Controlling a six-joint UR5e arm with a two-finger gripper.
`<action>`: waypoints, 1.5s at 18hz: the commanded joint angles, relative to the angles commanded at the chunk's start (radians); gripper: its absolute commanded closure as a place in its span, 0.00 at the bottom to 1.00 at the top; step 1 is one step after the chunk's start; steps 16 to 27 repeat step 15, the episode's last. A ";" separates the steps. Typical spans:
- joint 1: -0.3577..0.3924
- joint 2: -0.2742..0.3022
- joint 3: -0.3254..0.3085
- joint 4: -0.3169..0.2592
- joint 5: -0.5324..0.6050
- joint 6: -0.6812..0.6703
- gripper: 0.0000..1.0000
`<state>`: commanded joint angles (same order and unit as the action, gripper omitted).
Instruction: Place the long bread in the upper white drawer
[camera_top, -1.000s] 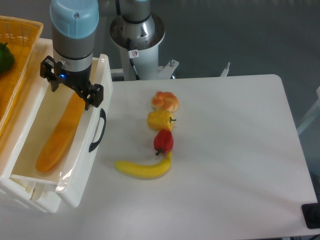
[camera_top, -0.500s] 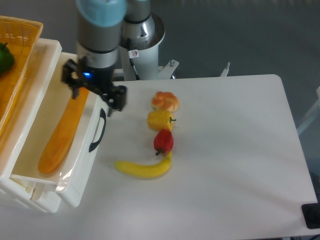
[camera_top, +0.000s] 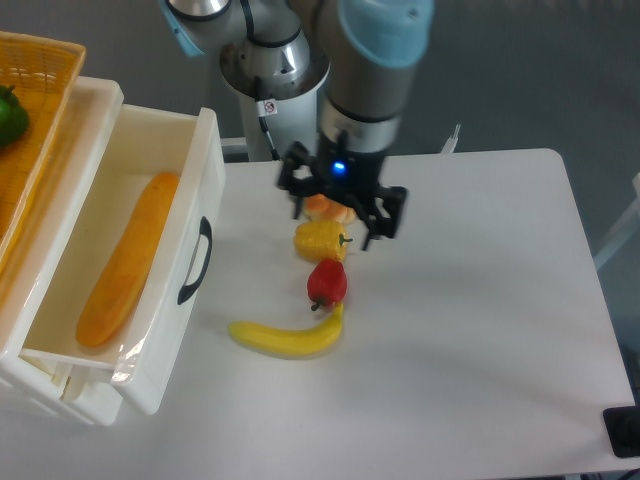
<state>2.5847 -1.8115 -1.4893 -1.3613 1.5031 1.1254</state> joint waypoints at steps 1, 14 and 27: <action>0.003 -0.018 -0.017 0.061 0.020 0.031 0.00; 0.042 -0.186 -0.022 0.128 0.137 0.246 0.00; 0.045 -0.187 -0.022 0.128 0.135 0.247 0.00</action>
